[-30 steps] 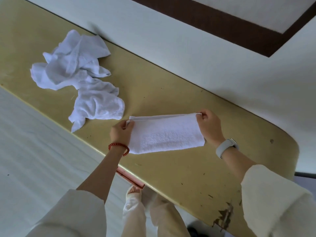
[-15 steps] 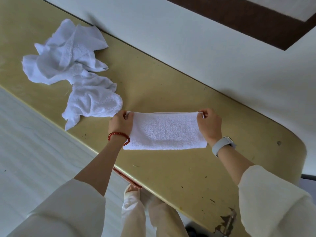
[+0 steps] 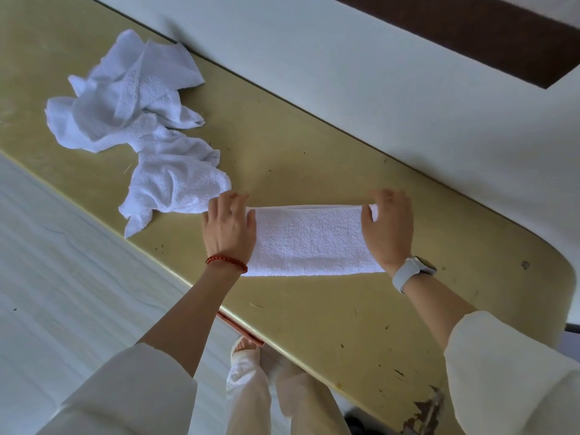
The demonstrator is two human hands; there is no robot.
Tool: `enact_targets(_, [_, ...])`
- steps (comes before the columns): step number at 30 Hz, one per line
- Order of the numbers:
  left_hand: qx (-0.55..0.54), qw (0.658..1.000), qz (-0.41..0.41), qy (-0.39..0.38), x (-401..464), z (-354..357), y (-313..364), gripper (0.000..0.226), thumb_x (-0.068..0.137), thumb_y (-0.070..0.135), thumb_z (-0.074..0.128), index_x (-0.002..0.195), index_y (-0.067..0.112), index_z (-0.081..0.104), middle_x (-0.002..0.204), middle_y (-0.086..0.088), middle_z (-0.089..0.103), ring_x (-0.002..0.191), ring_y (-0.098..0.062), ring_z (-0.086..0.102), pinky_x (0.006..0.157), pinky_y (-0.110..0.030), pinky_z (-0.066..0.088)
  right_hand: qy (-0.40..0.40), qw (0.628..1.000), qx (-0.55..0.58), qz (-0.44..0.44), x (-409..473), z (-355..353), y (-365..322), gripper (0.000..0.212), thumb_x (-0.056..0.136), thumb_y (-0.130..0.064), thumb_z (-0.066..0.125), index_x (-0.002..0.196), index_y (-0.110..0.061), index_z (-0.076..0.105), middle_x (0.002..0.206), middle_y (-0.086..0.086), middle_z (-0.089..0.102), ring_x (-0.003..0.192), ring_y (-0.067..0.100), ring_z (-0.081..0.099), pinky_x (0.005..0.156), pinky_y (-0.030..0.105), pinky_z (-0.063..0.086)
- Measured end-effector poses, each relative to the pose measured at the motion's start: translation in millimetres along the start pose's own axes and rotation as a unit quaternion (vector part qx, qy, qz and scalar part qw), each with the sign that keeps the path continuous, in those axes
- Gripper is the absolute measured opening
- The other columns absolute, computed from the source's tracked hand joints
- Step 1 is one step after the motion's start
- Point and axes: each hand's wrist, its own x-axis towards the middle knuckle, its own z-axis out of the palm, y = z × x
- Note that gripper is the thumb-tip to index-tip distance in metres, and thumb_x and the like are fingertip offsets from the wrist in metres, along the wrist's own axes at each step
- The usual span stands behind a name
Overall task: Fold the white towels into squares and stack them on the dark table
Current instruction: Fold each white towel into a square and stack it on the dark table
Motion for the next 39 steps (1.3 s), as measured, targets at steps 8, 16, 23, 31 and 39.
enact_targets(8, [0.003, 0.991, 0.115, -0.069, 10.1, 10.7, 17.2, 0.025, 0.08, 0.027, 0.048, 0.076, 0.02, 0.071, 0.083, 0.004, 0.067, 0.086, -0.027, 0.061, 0.076, -0.041, 0.044, -0.034, 0.983, -0.044, -0.176, -2.4, 25.7, -30.1, 0.009, 0.074, -0.013, 0.061, 0.079, -0.016, 0.068, 0.081, 0.003, 0.063, 0.079, 0.029, 0.059, 0.07, 0.038, 0.043])
enact_targets(16, [-0.014, 0.993, 0.11, -0.048, 12.7, 13.3, 19.5, 0.005, 0.071, 0.017, 0.065, 0.066, 0.018, 0.065, 0.073, 0.006, 0.066, 0.084, -0.022, 0.06, 0.081, -0.033, 0.033, -0.068, 0.982, -0.032, -0.176, 5.0, 27.1, -32.6, 0.015, 0.069, -0.004, 0.071, 0.075, -0.011, 0.06, 0.076, 0.004, 0.061, 0.076, 0.029, 0.058, 0.068, 0.038, 0.041])
enact_targets(23, [-0.027, 0.993, 0.099, -0.06, 16.9, 9.4, 22.9, 0.007, 0.072, 0.013, 0.062, 0.066, 0.016, 0.064, 0.063, 0.006, 0.065, 0.077, -0.023, 0.062, 0.08, -0.03, 0.028, -0.094, 0.981, -0.032, -0.165, 11.9, 25.9, -30.7, 0.008, 0.086, -0.008, 0.054, 0.08, -0.01, 0.06, 0.078, 0.003, 0.062, 0.079, 0.027, 0.056, 0.075, 0.038, 0.034])
enact_targets(31, [-0.01, 0.988, 0.025, -0.151, 29.1, 8.7, 31.1, 0.016, 0.087, 0.011, 0.052, 0.084, 0.014, 0.067, 0.084, 0.003, 0.066, 0.1, -0.022, 0.051, 0.089, -0.035, 0.026, -0.071, 0.987, -0.038, -0.142, 16.8, 31.0, -35.9, 0.012, 0.084, -0.005, 0.051, 0.078, -0.009, 0.061, 0.074, 0.004, 0.063, 0.075, 0.029, 0.056, 0.072, 0.035, 0.028])
enact_targets(39, [-0.017, 0.99, -0.05, -0.133, 29.8, 8.8, 39.2, 0.017, 0.087, 0.017, 0.049, 0.096, 0.016, 0.064, 0.099, 0.0, 0.062, 0.103, -0.022, 0.05, 0.095, -0.038, 0.029, -0.036, 0.988, -0.054, -0.143, 13.4, 30.9, -40.1, 0.008, 0.08, -0.009, 0.053, 0.079, -0.011, 0.06, 0.08, 0.006, 0.061, 0.076, 0.029, 0.058, 0.068, 0.037, 0.039])
